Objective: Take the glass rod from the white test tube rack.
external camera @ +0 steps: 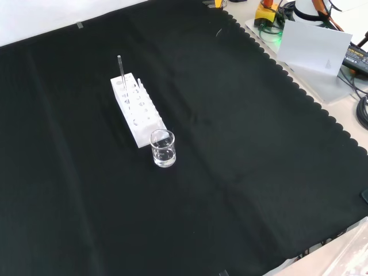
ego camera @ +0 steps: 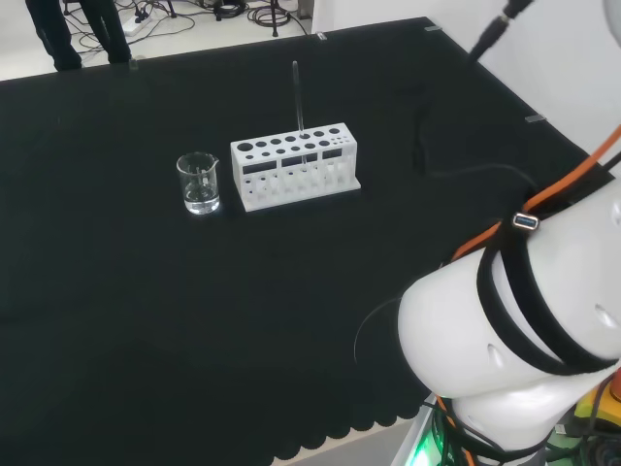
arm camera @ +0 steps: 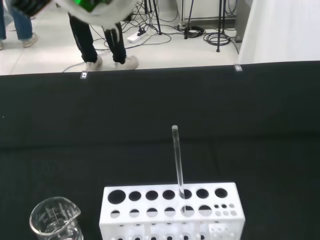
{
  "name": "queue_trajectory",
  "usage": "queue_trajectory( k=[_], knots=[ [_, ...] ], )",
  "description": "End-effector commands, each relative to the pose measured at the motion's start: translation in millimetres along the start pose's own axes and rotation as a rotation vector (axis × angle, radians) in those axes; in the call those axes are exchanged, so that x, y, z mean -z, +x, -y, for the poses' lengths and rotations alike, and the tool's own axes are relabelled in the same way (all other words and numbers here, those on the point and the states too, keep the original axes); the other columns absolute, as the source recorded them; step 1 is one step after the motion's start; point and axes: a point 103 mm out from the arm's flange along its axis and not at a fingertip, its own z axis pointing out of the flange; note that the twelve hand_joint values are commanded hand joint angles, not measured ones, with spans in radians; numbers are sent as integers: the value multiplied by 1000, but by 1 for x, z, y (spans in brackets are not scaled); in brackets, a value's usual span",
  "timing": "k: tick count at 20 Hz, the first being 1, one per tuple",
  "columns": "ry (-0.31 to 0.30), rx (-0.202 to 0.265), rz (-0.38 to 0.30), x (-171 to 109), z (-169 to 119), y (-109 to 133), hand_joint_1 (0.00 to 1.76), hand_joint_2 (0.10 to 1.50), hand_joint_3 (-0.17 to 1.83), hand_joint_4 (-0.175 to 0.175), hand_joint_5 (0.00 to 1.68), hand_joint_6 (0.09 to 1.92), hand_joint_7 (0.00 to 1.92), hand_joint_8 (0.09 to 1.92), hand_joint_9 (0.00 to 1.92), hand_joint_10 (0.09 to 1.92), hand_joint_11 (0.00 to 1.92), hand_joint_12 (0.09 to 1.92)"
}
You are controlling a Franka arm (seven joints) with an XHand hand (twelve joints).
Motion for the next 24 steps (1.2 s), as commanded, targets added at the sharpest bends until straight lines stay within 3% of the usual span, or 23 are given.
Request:
queue_trajectory(
  k=[1,15,24],
  knots=[
    [-27,39,-32,-18,-47,-3,806,710,595,-133,263,87,288,831,441,810,366,1396],
    [14,89,-21,-80,-106,2,807,747,589,-156,309,87,380,837,581,757,487,1325],
    [34,136,-21,-126,-120,8,787,764,595,-167,344,87,433,841,657,735,538,1300]
  ],
)
